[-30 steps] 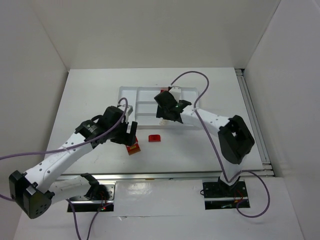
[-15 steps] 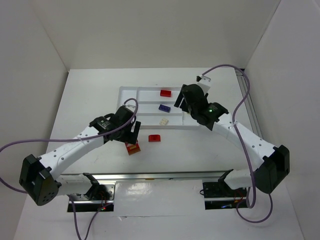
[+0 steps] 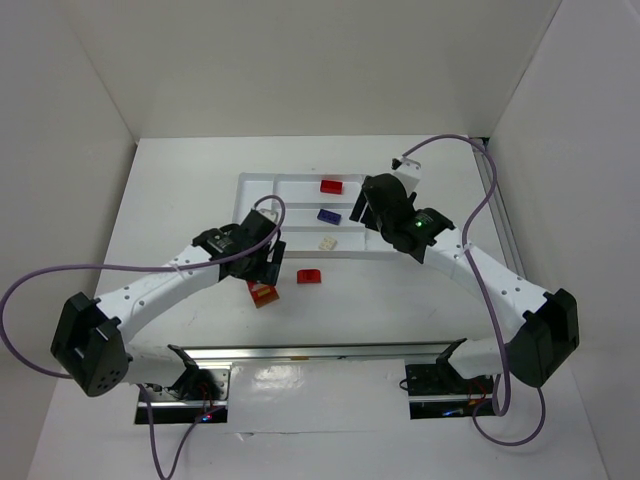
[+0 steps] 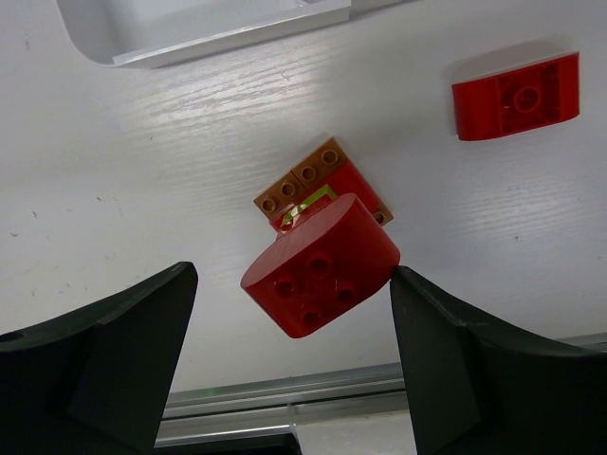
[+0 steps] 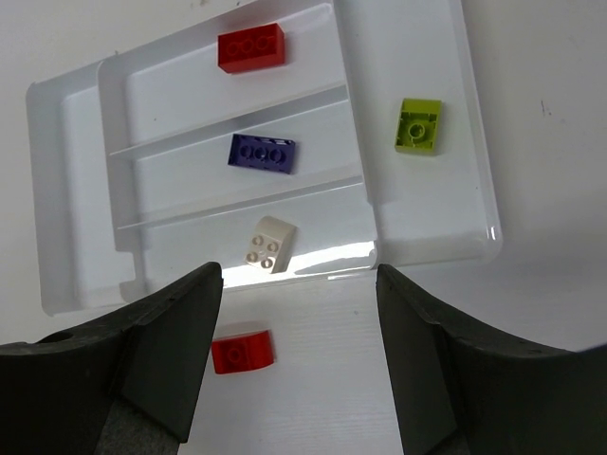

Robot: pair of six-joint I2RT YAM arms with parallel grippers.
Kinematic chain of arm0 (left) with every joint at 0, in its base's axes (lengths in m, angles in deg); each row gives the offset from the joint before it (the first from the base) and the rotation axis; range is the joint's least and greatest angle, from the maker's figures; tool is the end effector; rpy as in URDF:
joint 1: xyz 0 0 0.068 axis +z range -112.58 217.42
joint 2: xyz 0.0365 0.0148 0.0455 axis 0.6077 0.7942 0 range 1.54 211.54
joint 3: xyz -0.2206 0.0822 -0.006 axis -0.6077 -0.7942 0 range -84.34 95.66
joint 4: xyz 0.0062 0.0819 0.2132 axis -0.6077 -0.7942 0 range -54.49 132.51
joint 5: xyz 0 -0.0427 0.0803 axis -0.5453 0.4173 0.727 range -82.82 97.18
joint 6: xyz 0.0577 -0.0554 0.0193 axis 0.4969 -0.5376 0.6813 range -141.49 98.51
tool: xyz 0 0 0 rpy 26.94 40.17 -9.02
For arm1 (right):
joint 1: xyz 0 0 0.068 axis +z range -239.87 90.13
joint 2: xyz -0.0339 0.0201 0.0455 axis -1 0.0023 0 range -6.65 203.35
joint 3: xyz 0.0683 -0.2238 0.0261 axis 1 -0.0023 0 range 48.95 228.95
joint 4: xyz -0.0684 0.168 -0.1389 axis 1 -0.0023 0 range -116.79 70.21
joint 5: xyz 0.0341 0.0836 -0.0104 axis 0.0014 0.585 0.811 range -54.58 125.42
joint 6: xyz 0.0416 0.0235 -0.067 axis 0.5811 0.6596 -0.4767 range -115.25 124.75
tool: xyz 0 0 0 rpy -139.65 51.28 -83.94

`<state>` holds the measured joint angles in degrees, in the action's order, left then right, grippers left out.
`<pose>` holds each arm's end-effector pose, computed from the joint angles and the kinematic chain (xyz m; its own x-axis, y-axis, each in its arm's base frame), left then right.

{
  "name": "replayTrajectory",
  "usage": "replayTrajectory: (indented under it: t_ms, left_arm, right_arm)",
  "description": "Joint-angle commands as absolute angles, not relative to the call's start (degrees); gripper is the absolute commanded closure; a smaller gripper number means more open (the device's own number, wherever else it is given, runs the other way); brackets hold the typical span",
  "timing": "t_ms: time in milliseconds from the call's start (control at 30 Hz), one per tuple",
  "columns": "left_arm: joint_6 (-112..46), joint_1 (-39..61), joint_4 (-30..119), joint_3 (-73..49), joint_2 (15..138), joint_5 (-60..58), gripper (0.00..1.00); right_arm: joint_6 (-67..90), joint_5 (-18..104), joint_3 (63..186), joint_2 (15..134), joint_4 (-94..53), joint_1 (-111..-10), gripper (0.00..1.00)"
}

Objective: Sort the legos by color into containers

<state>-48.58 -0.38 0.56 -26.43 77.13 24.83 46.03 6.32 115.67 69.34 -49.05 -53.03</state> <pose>0.2138 -0.1383 0.2026 -0.8178 0.0852 -0.5691 0.1017 0.9948 0.0027 0.2519 0.1452 0.2724 -0.5193 0.3313 -0.7878 0.1640 0.9433 0.2886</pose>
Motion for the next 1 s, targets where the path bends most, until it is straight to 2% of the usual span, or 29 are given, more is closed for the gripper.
replayTrajectory:
  t_ms: [0, 133, 333, 433, 500, 633, 700, 733, 833, 967]
  left_arm:
    - [-47.51, 0.06, 2.69, -25.1, 78.43, 23.18, 0.07]
    - [-45.22, 1.12, 2.7, -23.44, 80.54, 17.91, 0.1]
    - [-46.35, 1.12, 0.86, -21.86, 80.55, 15.96, 0.34]
    - [-48.82, 1.12, -1.6, -20.63, 80.55, 18.96, 0.37]
    - [-49.44, 1.12, -2.31, -20.62, 80.55, 19.57, 0.37]
    - [-49.44, 1.12, -3.36, -20.62, 79.85, 18.79, 0.17]
    - [-49.44, 1.12, -4.06, -20.62, 79.85, 18.78, 0.1]
    - [-49.44, 1.12, -4.59, -20.62, 79.85, 18.26, 0.1]
    - [-48.91, 1.12, -5.13, -21.15, 79.85, 18.25, 0.2]
    - [-48.91, 1.12, -4.6, -22.29, 80.37, 18.25, 0.25]
  right_arm:
    - [46.67, 5.54, 115.48, 67.8, -49.32, -53.04, 0.27]
    - [46.67, 5.54, 114.95, 67.27, -49.32, -53.04, 0.27]
    - [47.2, 5.54, 114.43, 67.27, -49.32, -53.56, 0.27]
    - [47.2, 5.01, 114.43, 67.27, -49.85, -53.57, 0.27]
    - [47.2, 5.01, 114.43, 67.27, -49.85, -53.57, 0.27]
    - [47.2, 5.01, 114.43, 67.27, -49.85, -53.57, 0.27]
    - [47.2, 5.01, 114.43, 67.27, -49.85, -53.57, 0.27]
    - [47.2, 5.01, 114.43, 67.27, -49.85, -53.57, 0.27]
    - [47.2, 5.54, 114.43, 67.27, -49.85, -53.57, 0.27]
    - [47.2, 5.54, 114.95, 67.8, -49.85, -53.57, 0.27]
